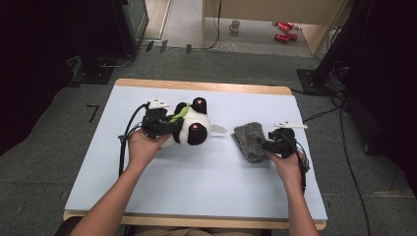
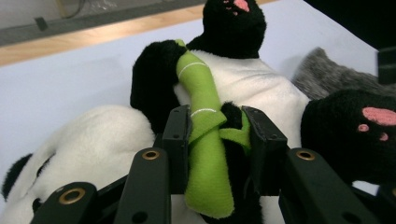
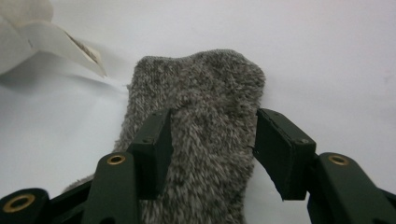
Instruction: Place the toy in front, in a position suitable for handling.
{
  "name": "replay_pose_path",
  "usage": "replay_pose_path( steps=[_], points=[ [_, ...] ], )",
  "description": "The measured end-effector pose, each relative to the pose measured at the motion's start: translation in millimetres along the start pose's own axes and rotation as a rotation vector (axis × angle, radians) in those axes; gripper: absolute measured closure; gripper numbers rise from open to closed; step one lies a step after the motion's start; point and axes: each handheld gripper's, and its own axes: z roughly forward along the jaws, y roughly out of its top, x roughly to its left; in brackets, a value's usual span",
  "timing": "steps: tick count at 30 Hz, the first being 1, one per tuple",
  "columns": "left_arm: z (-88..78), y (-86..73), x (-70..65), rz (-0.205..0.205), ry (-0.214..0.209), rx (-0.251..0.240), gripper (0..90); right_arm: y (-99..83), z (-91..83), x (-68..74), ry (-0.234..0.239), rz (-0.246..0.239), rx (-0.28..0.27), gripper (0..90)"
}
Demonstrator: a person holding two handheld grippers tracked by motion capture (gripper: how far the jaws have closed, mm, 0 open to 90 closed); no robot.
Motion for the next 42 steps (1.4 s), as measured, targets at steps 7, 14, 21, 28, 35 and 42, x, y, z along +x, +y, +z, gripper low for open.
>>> replay_pose_path(
  steps=[7,14,21,28,35,42],
  points=[
    [-10.5,-11.1,-18.2,-0.009,-0.012,0.013,64.5,6.1,10.0,4.8,0.017,-0.016,0.012,46.2],
    [-14.0,-28.4,-35.4,-0.029,-0.063,0.030,64.4,12.3,25.2,12.7,0.028,-0.044,0.037,45.6],
    [-13.3,-38.0,-42.7,-0.008,-0.082,0.040,62.2,13.3,29.6,13.8,0.020,-0.049,0.049,45.3],
    [-12.9,-40.8,-37.1,0.025,-0.130,0.020,55.9,10.6,30.2,10.7,0.012,-0.031,0.066,45.3],
    [-16.5,-35.5,-32.6,0.073,-0.186,0.006,37.7,10.0,30.4,10.3,0.012,-0.025,0.071,45.3],
    [-31.2,-26.6,-19.2,0.081,-0.219,-0.031,33.4,9.1,30.3,10.2,0.011,-0.026,0.074,45.3]
  ],
)
